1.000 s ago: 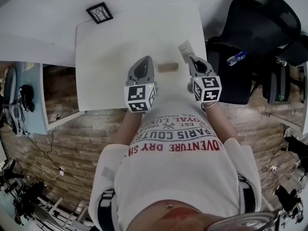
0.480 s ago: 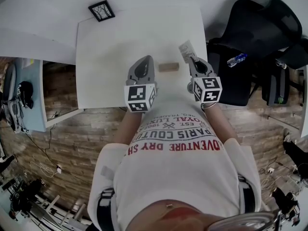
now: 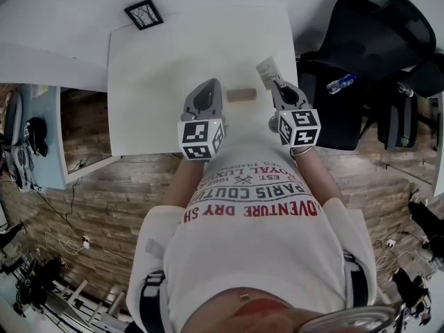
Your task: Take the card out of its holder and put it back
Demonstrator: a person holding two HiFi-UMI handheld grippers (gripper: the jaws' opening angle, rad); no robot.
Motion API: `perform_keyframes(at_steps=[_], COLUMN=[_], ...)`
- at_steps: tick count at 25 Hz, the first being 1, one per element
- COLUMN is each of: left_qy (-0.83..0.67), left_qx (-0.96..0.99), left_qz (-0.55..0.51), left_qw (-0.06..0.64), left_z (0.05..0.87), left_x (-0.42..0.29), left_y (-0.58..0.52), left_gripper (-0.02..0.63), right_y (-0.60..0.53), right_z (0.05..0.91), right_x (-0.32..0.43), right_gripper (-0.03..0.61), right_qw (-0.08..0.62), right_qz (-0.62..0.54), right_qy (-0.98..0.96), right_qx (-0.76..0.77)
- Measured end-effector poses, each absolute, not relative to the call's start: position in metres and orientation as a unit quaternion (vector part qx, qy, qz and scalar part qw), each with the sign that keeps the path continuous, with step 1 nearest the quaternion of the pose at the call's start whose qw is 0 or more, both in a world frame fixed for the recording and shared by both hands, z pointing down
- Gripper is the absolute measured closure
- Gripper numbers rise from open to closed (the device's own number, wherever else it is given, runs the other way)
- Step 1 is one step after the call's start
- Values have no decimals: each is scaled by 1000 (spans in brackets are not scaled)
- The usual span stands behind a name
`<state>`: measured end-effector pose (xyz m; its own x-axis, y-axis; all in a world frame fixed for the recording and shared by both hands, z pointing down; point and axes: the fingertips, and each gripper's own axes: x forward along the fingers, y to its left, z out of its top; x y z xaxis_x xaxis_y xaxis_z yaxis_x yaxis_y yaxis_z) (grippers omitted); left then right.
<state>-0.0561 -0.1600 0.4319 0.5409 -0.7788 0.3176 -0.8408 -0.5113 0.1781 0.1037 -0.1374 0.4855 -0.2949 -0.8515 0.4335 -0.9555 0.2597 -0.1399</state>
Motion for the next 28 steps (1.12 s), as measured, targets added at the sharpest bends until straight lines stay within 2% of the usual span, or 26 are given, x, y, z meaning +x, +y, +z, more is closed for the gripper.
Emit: perform_keyframes(at_steps=[17, 24, 28], left_qy=[-481, -495, -506], left_qx=[852, 841, 832], left_qz=[100, 102, 106], left_qw=[181, 194, 203], left_z=[447, 456, 463], left_x=[-64, -68, -73], left_y=[-150, -147, -143], left_gripper=[589, 589, 589], right_y=[-168, -166, -156], right_z=[471, 464, 471], right_x=[85, 54, 39], right_gripper=[543, 543, 543], right_qw=[171, 202, 221], right_qz=[124, 45, 44], right_qy=[-875, -942, -962], right_qx=[435, 263, 155])
